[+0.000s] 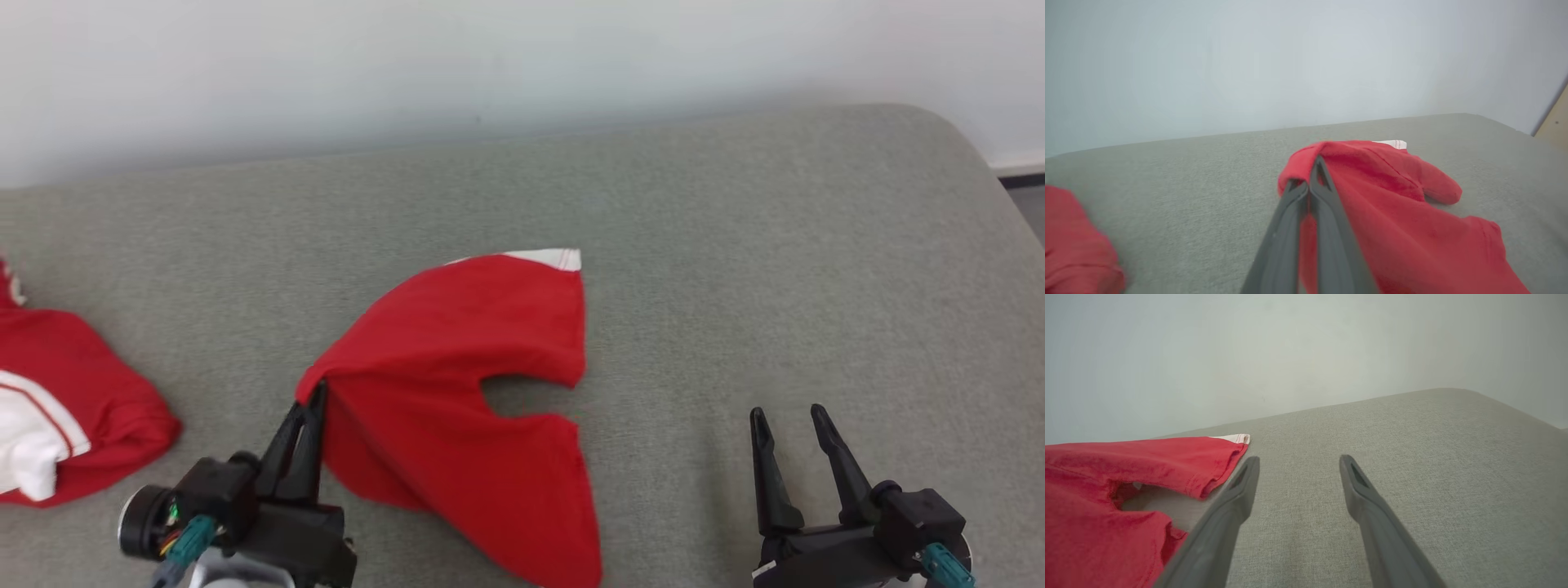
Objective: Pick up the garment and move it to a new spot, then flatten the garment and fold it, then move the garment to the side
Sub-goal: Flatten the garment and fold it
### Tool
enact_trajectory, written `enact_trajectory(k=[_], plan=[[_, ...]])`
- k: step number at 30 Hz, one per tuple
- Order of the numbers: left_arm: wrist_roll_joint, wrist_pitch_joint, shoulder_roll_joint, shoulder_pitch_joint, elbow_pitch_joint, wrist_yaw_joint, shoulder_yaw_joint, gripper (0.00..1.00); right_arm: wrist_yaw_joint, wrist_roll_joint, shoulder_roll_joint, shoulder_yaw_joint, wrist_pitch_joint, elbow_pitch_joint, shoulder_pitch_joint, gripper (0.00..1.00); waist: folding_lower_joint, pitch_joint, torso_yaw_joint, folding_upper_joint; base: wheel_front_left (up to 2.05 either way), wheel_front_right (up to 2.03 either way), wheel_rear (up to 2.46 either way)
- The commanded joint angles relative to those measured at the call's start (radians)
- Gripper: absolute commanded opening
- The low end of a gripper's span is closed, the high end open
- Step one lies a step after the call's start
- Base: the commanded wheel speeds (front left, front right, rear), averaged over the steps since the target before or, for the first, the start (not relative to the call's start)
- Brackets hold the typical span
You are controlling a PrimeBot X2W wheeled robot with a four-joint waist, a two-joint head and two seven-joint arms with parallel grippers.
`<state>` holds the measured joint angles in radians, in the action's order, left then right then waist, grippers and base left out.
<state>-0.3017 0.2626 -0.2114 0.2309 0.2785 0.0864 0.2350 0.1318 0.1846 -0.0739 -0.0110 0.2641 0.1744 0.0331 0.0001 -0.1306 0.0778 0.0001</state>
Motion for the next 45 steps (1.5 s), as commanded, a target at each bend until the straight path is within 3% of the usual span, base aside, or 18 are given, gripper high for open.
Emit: enact_trajectory(k=[1,8,17,23,24,25,26,27,37,45], plan=[[0.001,0.003,-0.001,-0.021,-0.012,-0.005,-0.003,0.0,-0.002,0.001,-0.002,0.001,0.0,0.002,-0.012,1.0,-0.0001,0.026,-0.032,-0.0001,0.0,0.0,0.0],[0.014,0.003,0.02,-0.067,-0.006,0.007,0.038,0.0,-0.002,0.006,-0.004,0.023,0.0,0.018,-0.004,1.0,-0.0001,0.032,-0.021,-0.0001,0.0,0.0,0.0],[0.021,0.003,0.09,0.009,0.155,0.037,0.191,0.0,-0.002,0.008,-0.011,0.015,0.0,0.028,0.007,1.0,-0.0001,0.01,0.056,-0.0001,0.0,0.0,0.0],[-0.002,0.003,0.12,0.058,0.251,0.044,0.257,0.0,-0.002,0.008,-0.008,0.005,0.0,0.028,0.001,1.0,-0.0001,0.001,0.072,-0.0001,0.0,0.0,0.0],[-0.006,0.003,0.124,0.066,0.26,0.043,0.262,0.11,-0.002,0.008,-0.008,0.003,0.0,0.027,0.0,1.0,-0.0001,0.0,0.072,-0.0001,0.0,0.0,0.0],[-0.007,0.003,0.128,0.069,0.268,0.043,0.269,0.7,-0.002,0.008,-0.007,-0.001,0.0,0.027,-0.001,1.0,-0.0001,0.0,0.069,-0.0001,0.0,0.0,0.0],[-0.01,0.003,0.132,0.069,0.273,0.043,0.276,0.95,-0.002,0.007,-0.006,-0.004,0.0,0.027,-0.003,1.0,-0.0001,0.001,0.065,-0.0001,0.0,0.0,0.0],[-0.012,0.003,0.134,0.071,0.278,0.044,0.284,1.0,-0.002,0.006,-0.005,-0.006,0.0,0.027,-0.005,1.0,-0.0001,0.002,0.06,-0.0001,0.0,0.0,0.0],[0.009,0.003,0.113,0.044,0.06,0.044,0.274,1.0,-0.002,0.01,0.002,-0.011,0.0,0.03,-0.017,1.0,-0.0001,0.024,-0.02,-0.0001,0.0,0.0,0.0],[0.026,0.003,0.059,-0.003,-0.11,0.003,0.162,1.0,-0.002,0.013,0.003,0.003,0.0,0.04,-0.017,1.0,-0.0001,0.032,-0.046,-0.0001,0.0,0.0,0.0]])
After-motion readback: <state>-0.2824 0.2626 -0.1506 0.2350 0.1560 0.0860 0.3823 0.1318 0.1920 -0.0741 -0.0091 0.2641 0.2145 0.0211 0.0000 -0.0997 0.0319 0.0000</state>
